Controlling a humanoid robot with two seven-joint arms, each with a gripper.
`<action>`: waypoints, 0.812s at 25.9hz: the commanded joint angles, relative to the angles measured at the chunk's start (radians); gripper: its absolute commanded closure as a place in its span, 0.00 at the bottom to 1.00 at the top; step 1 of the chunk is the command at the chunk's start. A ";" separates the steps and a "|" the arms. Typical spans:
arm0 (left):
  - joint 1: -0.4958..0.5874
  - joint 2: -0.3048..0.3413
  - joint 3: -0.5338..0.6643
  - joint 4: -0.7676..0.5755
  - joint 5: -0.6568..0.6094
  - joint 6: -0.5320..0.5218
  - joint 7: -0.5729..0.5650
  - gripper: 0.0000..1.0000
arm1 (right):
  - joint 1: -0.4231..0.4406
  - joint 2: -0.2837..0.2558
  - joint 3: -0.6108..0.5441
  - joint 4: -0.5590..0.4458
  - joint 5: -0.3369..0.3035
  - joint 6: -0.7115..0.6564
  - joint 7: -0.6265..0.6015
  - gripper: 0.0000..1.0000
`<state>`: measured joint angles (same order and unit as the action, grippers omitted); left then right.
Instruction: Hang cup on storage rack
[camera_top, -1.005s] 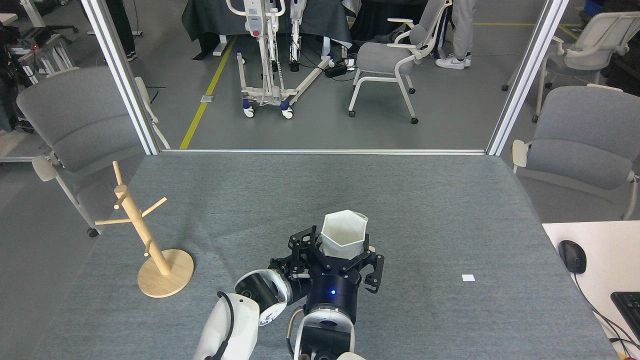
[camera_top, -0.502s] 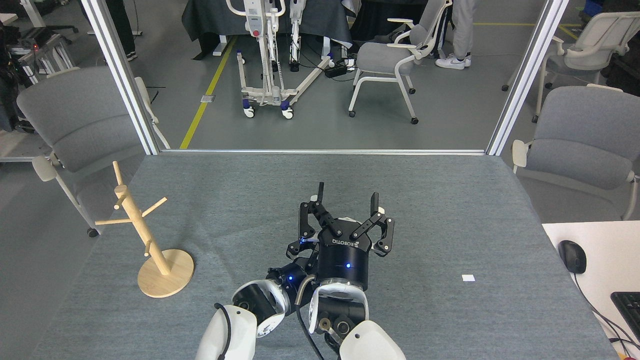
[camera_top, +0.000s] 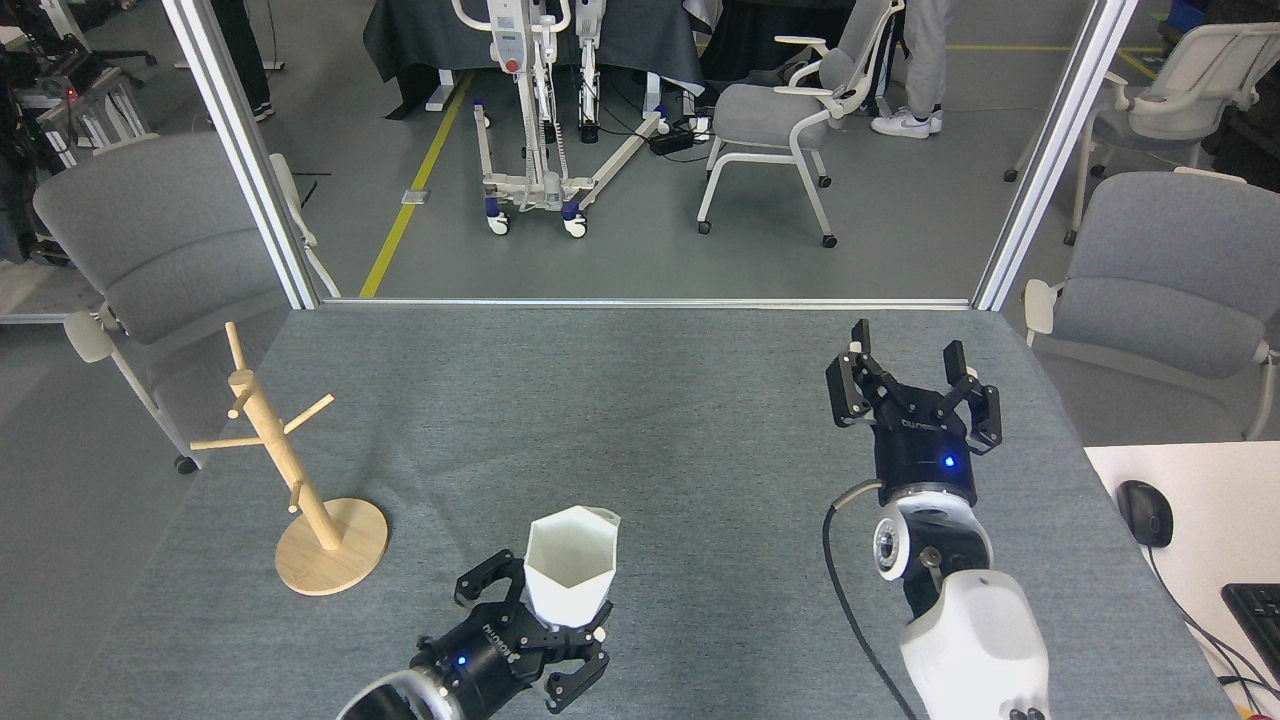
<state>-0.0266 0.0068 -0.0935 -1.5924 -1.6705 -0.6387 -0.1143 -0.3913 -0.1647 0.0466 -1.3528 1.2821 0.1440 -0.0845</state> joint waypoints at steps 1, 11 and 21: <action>0.168 0.033 0.112 -0.130 0.002 -0.002 0.027 1.00 | 0.043 -0.091 -0.064 0.129 -0.004 -0.138 0.006 0.00; 0.231 0.019 0.609 -0.136 0.002 0.027 0.166 1.00 | 0.161 -0.119 -0.171 0.106 -0.001 -0.346 0.003 0.00; 0.076 0.150 0.706 -0.064 -0.023 0.318 0.042 1.00 | 0.244 -0.107 -0.203 0.006 -0.001 -0.345 0.009 0.00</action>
<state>0.1173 0.1025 0.6061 -1.6974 -1.6813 -0.4127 -0.0156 -0.1570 -0.2735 -0.1527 -1.3368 1.2831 -0.2076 -0.0815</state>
